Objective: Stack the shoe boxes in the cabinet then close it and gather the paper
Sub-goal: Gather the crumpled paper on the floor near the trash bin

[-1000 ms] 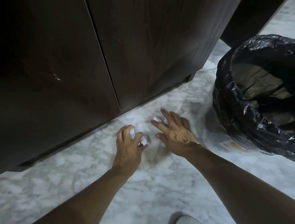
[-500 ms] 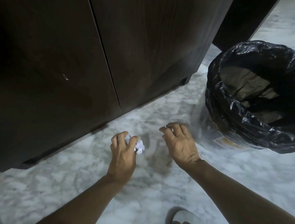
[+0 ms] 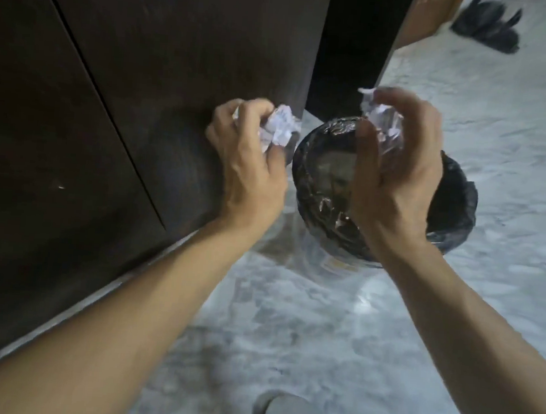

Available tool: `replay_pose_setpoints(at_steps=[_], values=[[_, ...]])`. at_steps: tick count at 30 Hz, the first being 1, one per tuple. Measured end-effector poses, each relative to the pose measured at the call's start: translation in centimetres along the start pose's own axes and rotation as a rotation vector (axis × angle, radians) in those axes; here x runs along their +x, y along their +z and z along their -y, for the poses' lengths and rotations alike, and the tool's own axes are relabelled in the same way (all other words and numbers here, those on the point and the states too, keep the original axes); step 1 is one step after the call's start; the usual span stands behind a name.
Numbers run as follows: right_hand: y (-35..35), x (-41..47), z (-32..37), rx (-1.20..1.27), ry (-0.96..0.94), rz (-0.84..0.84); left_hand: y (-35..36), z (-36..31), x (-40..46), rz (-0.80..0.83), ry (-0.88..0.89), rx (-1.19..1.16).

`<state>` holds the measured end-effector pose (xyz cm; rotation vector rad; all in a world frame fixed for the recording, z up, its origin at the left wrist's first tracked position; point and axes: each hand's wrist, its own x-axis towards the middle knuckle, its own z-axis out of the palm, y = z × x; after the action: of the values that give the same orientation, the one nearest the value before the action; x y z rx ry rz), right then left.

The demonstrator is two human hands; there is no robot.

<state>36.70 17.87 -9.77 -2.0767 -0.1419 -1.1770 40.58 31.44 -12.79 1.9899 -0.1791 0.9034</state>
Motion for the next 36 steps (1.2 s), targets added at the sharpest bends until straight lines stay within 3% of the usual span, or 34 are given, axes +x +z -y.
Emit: replay_pose_setpoints(at_steps=[4,8,10,14,17,20,24,36], values=[[-2.5,2.5,-4.1,-0.043,0.128,-0.041,4.5,-4.3,1.4,0.194,-0.006,-0.101],[-3.2,1.8,-8.5,-0.13,0.291,0.133,8.1,-3.9,0.5,0.559,-0.119,-0.165],[-3.6,1.1,-9.7,-0.147,0.338,0.175,8.8,-3.7,0.2,0.657,-0.16,-0.152],[-5.5,0.1,-9.7,-0.137,0.415,0.165,8.1,-4.2,-0.3,0.557,-0.126,-0.139],[-7.5,-1.7,-8.6,-0.27,0.419,0.263,6.1,-4.0,-2.1,0.466,-0.044,-0.007],[-9.0,-3.5,-7.7,-0.468,0.488,0.524,4.5,-3.7,-4.9,0.681,-0.189,0.148],[-10.0,-3.7,-8.4,-0.436,0.642,0.763,4.7,-3.1,-6.1,0.835,-0.201,0.2],[-5.0,1.5,-13.2,-0.48,0.634,0.697,10.5,-1.6,0.4,0.906,-0.18,0.438]])
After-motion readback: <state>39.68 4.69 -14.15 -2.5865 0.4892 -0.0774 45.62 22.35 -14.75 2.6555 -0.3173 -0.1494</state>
